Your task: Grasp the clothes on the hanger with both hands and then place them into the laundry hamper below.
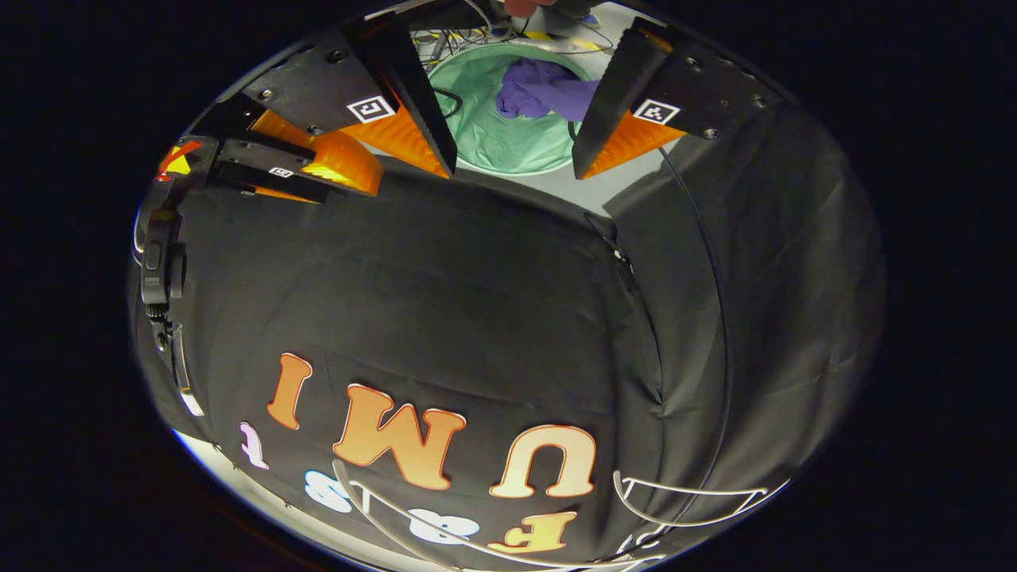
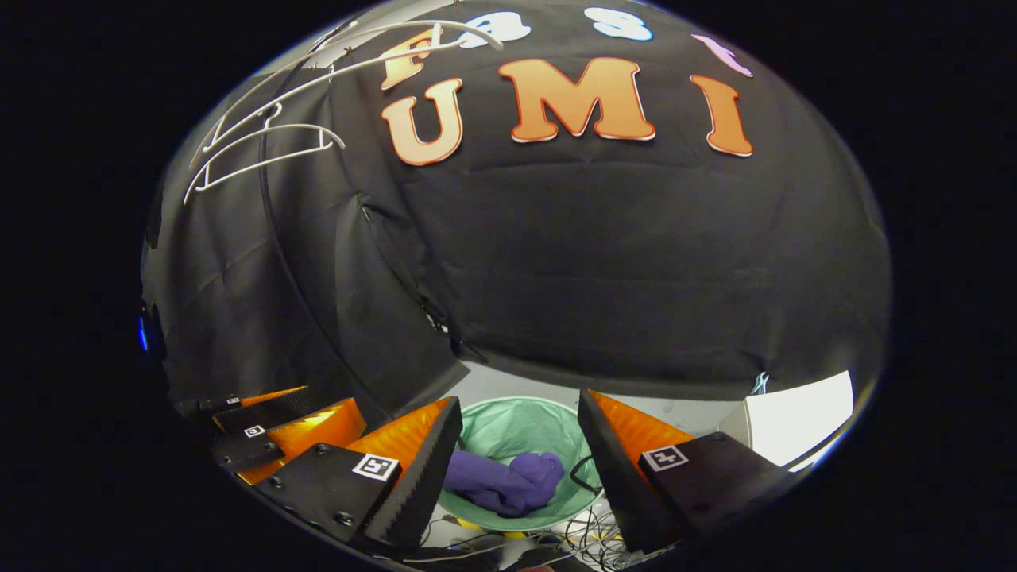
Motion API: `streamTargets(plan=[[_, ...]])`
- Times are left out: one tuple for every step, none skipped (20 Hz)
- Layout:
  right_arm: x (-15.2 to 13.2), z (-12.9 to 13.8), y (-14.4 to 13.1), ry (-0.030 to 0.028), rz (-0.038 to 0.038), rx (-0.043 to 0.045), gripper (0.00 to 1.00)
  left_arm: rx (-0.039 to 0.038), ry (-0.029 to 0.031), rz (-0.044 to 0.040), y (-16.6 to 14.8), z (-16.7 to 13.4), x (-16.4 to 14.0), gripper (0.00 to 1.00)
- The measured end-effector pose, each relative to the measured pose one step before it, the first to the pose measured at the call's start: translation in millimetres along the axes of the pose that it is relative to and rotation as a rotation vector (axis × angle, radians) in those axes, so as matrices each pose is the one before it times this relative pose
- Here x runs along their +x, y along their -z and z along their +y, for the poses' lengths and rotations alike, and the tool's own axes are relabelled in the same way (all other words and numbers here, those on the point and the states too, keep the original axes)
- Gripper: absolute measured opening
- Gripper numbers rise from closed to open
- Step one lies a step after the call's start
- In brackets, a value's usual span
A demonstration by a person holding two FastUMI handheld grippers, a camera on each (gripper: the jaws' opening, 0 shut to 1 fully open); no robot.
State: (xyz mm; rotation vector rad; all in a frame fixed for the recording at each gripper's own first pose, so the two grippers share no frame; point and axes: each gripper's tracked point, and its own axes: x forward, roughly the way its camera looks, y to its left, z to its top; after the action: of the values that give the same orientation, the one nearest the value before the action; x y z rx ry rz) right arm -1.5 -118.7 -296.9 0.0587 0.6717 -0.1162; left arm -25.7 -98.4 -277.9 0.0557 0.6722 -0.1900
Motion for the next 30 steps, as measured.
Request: streamTargets(plan=[[-5.34,0.63,-7.82,-0.00107,-0.01809,0.00169,0.96,0.0108,-0.00051,-0.02166,-7.39,1.0,-2.18,0.94],[-4.43,0.2,-7.32,0.00057,-0.01433,0.00407,0.96,0.00652,-0.00169,-0.02322,-7.93,0.35,-3.03,0.94],[-4.43,0.03,-8.8,0.002,-0.02335,0.0073,0.96,0.00658,-0.00108,-0.02927,-11.23,1.23,-2.94,0.94],[-4.17,0.71,-9.85,0.00188,-0.02325,0.00601,0.96,-0.00004,-0.00047,-0.03262,-12.84,0.53,-1.16,0.94],[-3.9,2.42,-9.98,0.00068,-0.02479,0.00474,0.96,-0.0031,0.00063,-0.03039,-13.33,-1.68,-2.77,0.93],[-4.82,-1.14,-12.14,-0.00027,-0.02637,-0.00014,0.96,-0.00219,-0.00008,-0.02968,-11.12,-0.75,-1.92,0.93],[-4.07,-0.58,-14.01,-0.00042,-0.02816,-0.00423,0.96,-0.00062,-0.0009,-0.03369,-12.39,-0.95,0.01,0.93],[-4.26,1.69,-12.13,-0.00112,-0.01987,-0.00324,0.96,-0.00159,0.00576,-0.03439,-13.06,-1.61,-1.01,0.93],[-4.85,4.79,-7.91,-0.00491,-0.01496,0.0032,0.96,-0.00545,0.0037,-0.01629,-9.85,0.27,0.47,0.93],[-5.2,3.55,-12.2,-0.00663,-0.02673,0.01276,0.96,-0.01409,0.00385,-0.00985,-7.59,-1.62,-1.82,0.93],[-2.32,2.08,-10.78,-0.00556,-0.02571,0.00797,0.96,-0.01795,0.00598,-0.01692,-7.79,-1.39,-1.53,0.93],[-3.39,0.24,-11.48,-0.00276,-0.02673,0.00092,0.96,-0.01374,0.00373,-0.02427,-11.38,-0.11,-4.52,0.93],[-4.95,-1.15,-13.5,0.00109,-0.02514,-0.00501,0.96,-0.00516,-0.00041,-0.02662,-11.84,0.84,-3.45,0.93],[-3.39,-0.17,-12.86,-0.00018,-0.02553,-0.00441,0.95,0.0023,-0.00276,-0.02774,-12.23,1.65,-3.61,0.93],[-3.73,-0.76,-10.77,-0.00002,-0.02193,-0.00482,0.95,0.00504,0.00061,-0.03039,-11.1,1.88,-1.83,0.87],[-1.41,0.0,-7.37,0.00012,-0.01239,-0.00601,0.95,0.00979,-0.00059,-0.03144,-11.42,-0.35,-1.46,0.87],[-2.07,-0.19,-6.55,-0.00078,-0.01583,0.00114,0.95,0.01551,-0.005,-0.02715,-12.02,0.34,-0.06,0.87],[-2.09,0.27,-8.27,-0.00261,-0.01925,0.00571,1.0,0.01785,-0.00614,-0.02705,-9.0,3.22,0.08,0.87],[-4.43,-0.44,-7.14,0.00074,-0.01707,0.00339,0.95,0.01624,-0.00554,-0.02606,-9.17,1.97,-0.79,0.87],[-3.67,-2.07,-7.8,0.00216,-0.01897,0.00029,0.95,0.00976,-0.00782,-0.02487,-9.09,2.8,-0.36,0.87],[2.39,-0.21,-11.34,0.0033,-0.0237,-0.00529,0.95,-0.0056,-0.00786,-0.01755,-6.84,2.23,0.2,0.87],[-0.9,-2.01,-10.03,0.00005,-0.03213,-0.01,1.0,-0.01815,-0.00801,-0.01322,-4.92,1.41,-0.39,0.92],[-2.66,-1.36,-10.78,-0.00281,-0.03635,-0.0153,0.95,-0.02176,-0.00279,-0.01047,-4.22,-0.33,-0.73,0.89],[-1.39,-1.37,-7.77,0.00064,-0.02463,-0.01351,0.95,-0.01656,0.00065,-0.00728,-3.98,0.18,-0.54,0.87],[-2.84,-0.92,-3.39,0.00015,-0.0135,-0.00844,0.95,-0.01076,-0.00347,-0.00807,-4.39,0.85,-2.51,0.87],[-1.15,-1.41,-2.11,0.0028,-0.00694,-0.00104,1.0,-0.00475,-0.00457,-0.01003,-3.65,1.42,-1.12,0.87],[-1.14,-2.48,-1.59,0.00173,-0.0029,0.00619,1.0,-0.00097,-0.00525,-0.01397,-3.33,1.33,-0.24,0.87],[-0.37,-1.01,-1.52,0.00134,-0.00161,0.00943,0.95,0.0012,-0.00497,-0.01958,-4.95,1.88,-1.02,0.87],[-1.18,-1.93,-0.02,0.00499,-0.00209,0.00724,0.95,0.00003,0.00207,-0.02137,-8.32,2.94,-2.41,0.87],[-0.43,-2.1,-1.83,0.00485,-0.00429,0.00247,0.95,-0.00151,0.00379,-0.02183,-7.18,2.26,-1.92,0.87]])
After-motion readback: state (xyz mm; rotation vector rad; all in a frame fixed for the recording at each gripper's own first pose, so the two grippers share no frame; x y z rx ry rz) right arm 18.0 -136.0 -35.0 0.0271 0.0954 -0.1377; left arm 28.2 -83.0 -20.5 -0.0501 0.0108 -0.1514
